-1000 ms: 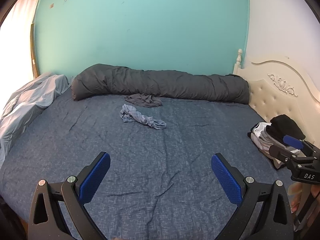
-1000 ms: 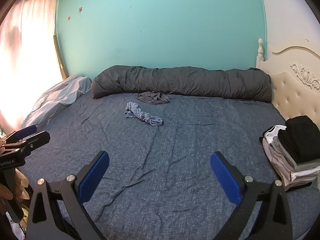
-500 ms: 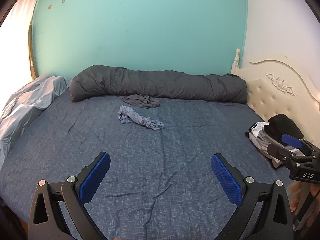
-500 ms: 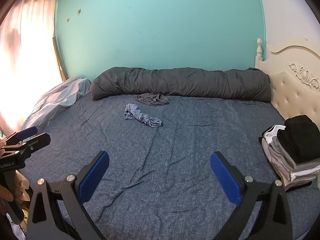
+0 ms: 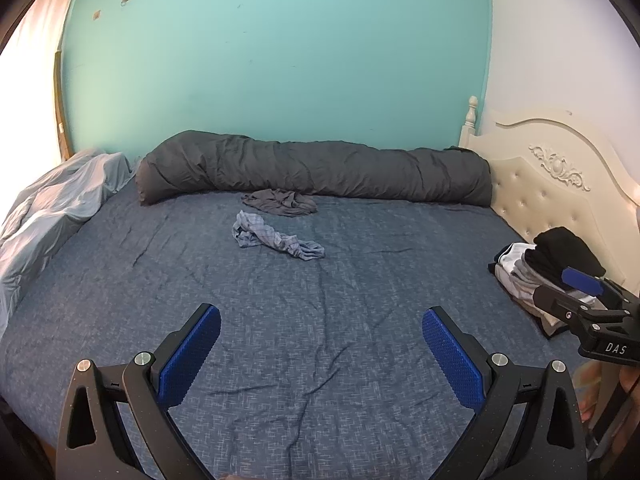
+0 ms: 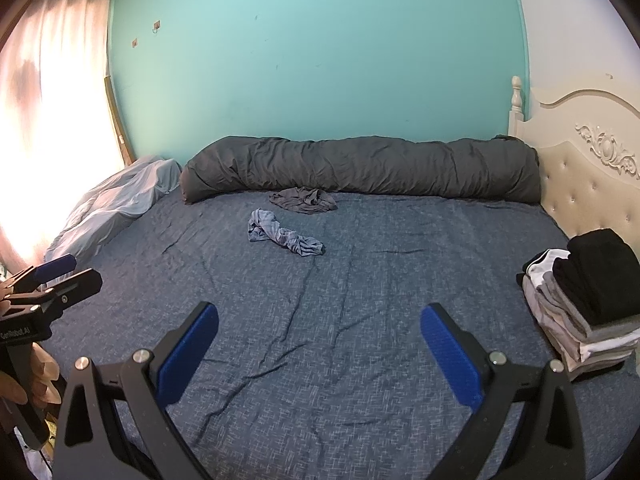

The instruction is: Fold clothes

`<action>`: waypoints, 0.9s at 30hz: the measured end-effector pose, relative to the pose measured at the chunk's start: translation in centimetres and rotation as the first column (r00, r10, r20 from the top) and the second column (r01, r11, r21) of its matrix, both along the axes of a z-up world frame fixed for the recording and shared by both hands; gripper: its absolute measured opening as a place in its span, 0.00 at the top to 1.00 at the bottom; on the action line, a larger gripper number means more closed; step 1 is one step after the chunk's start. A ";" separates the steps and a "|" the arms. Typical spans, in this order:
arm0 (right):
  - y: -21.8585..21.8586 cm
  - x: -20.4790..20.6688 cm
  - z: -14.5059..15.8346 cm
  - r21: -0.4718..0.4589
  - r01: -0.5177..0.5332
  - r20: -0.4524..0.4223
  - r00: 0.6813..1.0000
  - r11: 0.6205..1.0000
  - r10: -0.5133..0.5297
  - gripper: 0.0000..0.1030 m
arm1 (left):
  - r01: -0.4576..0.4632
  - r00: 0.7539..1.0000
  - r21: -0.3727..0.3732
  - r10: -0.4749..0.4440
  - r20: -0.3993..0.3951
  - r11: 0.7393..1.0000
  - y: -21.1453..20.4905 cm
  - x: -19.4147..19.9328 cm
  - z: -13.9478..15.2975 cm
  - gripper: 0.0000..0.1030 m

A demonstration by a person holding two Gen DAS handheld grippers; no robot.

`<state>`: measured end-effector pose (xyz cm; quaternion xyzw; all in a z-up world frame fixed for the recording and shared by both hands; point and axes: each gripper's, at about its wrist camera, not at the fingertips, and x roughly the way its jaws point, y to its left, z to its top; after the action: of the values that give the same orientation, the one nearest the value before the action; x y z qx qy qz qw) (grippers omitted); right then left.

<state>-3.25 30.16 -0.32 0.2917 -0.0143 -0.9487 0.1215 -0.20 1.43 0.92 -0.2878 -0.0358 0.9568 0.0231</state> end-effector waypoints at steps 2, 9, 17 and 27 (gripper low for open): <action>0.0 0.0 0.0 -0.001 0.000 0.000 1.000 1.000 0.000 0.01 | 0.002 1.000 0.001 -0.002 0.000 1.000 0.0 0.0 0.1 0.00; 0.1 0.1 0.0 0.000 0.001 -0.001 1.000 1.000 -0.001 0.01 | 0.008 1.000 0.003 -0.008 0.001 1.000 0.2 -0.1 0.2 0.00; 0.2 0.0 0.1 -0.001 0.001 -0.001 1.000 1.000 -0.001 0.01 | 0.010 1.000 0.004 -0.010 0.003 1.000 0.3 -0.2 0.3 0.00; 0.3 -0.1 0.0 0.000 0.006 0.001 1.000 1.000 -0.006 0.01 | 0.010 1.000 0.008 -0.011 0.005 1.000 0.3 -0.5 0.3 0.00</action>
<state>-3.40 30.45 -0.34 0.2920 -0.0153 -0.9489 0.1189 -0.68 1.69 1.25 -0.2902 -0.0383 0.9557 0.0292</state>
